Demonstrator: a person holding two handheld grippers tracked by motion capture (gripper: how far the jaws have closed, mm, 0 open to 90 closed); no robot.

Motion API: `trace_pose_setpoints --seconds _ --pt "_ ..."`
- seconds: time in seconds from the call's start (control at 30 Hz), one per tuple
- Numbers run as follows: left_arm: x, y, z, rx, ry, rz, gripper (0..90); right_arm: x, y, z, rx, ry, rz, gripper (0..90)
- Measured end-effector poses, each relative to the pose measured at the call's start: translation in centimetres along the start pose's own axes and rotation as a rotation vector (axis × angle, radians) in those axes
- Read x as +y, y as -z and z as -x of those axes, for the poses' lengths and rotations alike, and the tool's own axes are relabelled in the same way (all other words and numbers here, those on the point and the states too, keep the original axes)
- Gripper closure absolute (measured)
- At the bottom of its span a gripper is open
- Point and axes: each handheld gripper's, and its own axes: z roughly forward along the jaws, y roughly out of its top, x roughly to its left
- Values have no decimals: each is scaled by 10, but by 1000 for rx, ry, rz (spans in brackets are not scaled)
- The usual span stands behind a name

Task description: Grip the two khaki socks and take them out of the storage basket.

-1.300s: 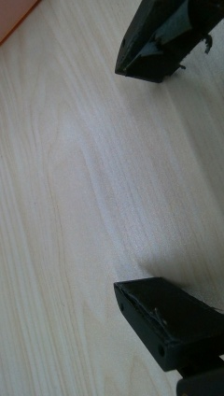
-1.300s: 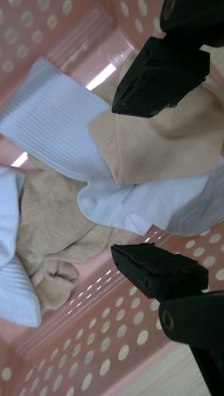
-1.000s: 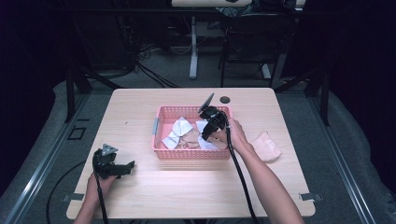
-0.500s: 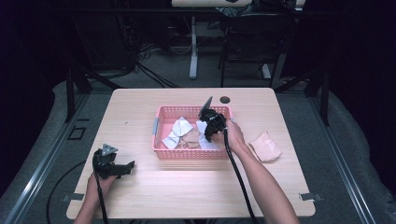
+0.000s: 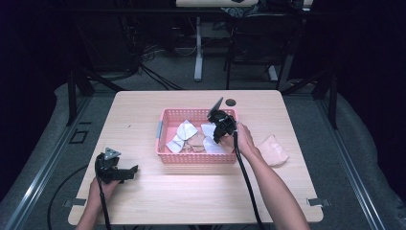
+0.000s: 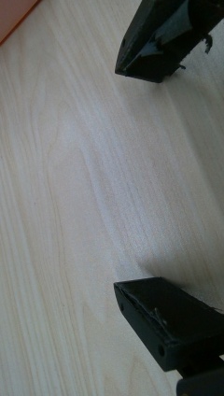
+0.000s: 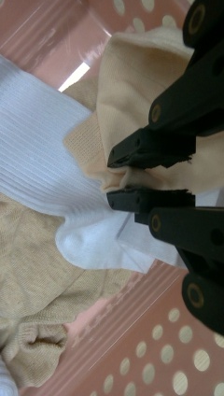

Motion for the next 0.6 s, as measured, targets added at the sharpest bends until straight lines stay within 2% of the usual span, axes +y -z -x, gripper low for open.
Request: trace_pose_setpoints --seconds 0.1,0.23,0.4,0.5,0.6 --pt "0 0 0 0 0 0 0 -1 1 -1 -1 8 15 851" --pt "0 0 0 -1 0 0 0 -1 7 -3 3 26 19 860" --pt "0 0 0 0 1 -1 0 -2 22 -6 18 36 49 863" --pt "0 0 0 0 0 0 0 -4 32 -9 26 31 92 863" --pt "0 0 0 0 0 0 0 -5 45 -11 29 53 95 864"
